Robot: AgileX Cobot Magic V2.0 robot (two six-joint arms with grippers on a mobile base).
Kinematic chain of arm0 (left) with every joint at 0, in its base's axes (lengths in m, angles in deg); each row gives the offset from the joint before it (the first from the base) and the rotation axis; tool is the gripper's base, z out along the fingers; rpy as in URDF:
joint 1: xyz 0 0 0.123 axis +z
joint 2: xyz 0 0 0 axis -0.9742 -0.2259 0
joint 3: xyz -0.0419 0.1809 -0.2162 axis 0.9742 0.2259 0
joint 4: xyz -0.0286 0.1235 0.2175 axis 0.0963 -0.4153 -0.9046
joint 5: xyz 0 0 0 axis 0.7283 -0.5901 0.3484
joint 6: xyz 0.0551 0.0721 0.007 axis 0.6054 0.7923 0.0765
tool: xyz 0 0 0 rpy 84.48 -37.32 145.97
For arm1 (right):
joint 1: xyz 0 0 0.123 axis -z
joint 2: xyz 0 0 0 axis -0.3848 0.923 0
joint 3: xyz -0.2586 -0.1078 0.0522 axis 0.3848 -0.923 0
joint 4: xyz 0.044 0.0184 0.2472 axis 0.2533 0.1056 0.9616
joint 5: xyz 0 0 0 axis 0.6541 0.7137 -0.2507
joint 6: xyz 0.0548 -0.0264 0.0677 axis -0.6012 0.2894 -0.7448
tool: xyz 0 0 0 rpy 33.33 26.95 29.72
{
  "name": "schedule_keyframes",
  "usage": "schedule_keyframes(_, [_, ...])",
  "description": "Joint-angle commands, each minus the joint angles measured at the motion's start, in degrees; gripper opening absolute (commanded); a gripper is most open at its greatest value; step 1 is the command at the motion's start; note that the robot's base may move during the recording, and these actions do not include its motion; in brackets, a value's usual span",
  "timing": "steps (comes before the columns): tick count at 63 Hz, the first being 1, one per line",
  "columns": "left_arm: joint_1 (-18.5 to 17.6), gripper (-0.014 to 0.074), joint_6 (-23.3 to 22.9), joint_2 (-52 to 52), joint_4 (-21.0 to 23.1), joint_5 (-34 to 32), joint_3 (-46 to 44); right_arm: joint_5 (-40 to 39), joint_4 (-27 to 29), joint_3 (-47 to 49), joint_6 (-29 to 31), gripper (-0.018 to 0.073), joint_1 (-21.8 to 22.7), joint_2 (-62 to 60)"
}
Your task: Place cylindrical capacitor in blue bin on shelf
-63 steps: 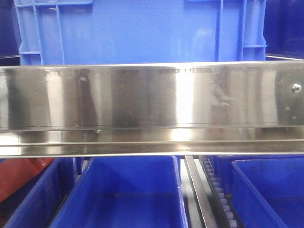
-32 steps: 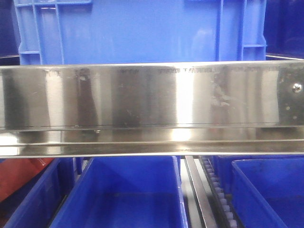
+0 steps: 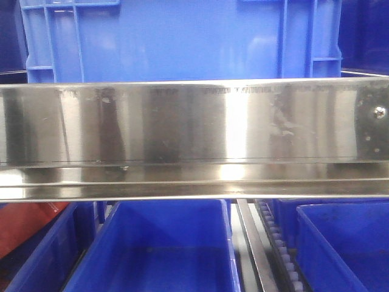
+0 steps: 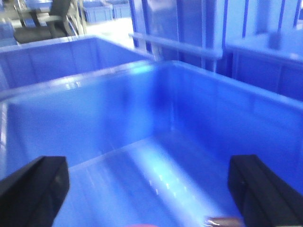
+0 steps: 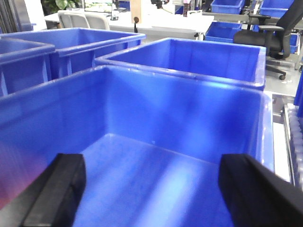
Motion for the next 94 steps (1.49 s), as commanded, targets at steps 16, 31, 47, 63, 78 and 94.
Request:
schedule_keyframes(16, [4.52,-0.011,0.0,8.37,0.53,-0.5,-0.29,-1.23,0.2,0.12,0.2,-0.0079,0.17,-7.72])
schedule_keyframes(31, [9.68,-0.0111,0.0,15.95,3.55,-0.5,7.01,0.38,0.2,-4.53,0.2,-0.0165,1.4,-12.92])
schedule_keyframes(47, [9.68,-0.0111,0.0,33.96,3.55,-0.64,26.78,0.38,0.2,-20.08,0.2,-0.0165,1.4,-26.78])
schedule_keyframes(63, [9.68,-0.0111,0.0,54.92,3.55,-0.75,43.94,1.86,0.2,-34.29,0.2,-0.0165,1.4,-42.9])
schedule_keyframes(78, [9.68,-0.0111,0.0,67.68,3.55,-0.75,50.76,13.22,0.2,-37.7,0.2,-0.0165,1.4,-53.65])
schedule_keyframes(94, [9.68,-0.0111,0.0,72.45,3.55,-1.28,51.02,15.1,0.2,-37.7,0.2,-0.0165,1.4,-56.97])
